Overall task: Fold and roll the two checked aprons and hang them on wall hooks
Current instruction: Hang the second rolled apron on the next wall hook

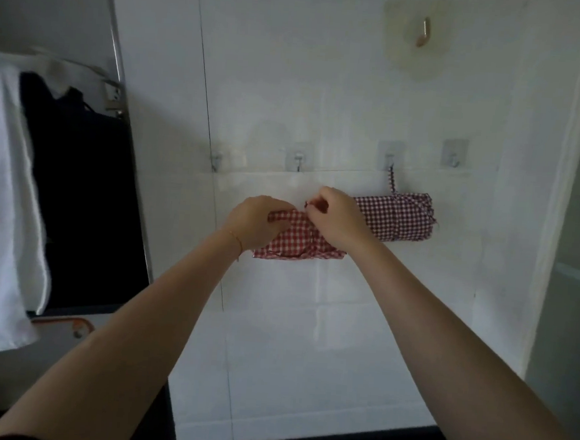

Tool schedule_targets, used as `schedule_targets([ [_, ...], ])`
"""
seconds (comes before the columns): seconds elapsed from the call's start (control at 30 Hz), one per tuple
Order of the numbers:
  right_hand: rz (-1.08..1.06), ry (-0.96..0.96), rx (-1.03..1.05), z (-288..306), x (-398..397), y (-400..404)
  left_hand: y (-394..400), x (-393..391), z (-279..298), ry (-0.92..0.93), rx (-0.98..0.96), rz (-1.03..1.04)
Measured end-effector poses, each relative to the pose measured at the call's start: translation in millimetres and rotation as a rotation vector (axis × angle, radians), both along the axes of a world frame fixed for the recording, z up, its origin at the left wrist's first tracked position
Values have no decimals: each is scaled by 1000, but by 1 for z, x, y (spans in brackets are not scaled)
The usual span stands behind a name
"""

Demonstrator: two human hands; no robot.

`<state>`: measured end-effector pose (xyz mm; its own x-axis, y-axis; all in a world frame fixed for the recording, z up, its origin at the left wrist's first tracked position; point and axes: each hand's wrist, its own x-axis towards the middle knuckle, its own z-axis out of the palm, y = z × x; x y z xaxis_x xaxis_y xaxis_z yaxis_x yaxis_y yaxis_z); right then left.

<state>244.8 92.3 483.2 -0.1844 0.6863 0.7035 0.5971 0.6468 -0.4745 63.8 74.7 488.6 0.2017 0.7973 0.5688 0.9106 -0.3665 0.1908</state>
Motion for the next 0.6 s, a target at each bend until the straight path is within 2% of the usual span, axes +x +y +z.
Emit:
schedule_targets([
  [0.13,13,130,11,26,-15,15,11,-11,17,-92,41,-7],
  [0.33,-36,181,74,53,-34,35,25,-13,28,-206,113,24],
  [0.6,-117,281,-37,69,-41,54,40,-10,30,-271,131,56],
])
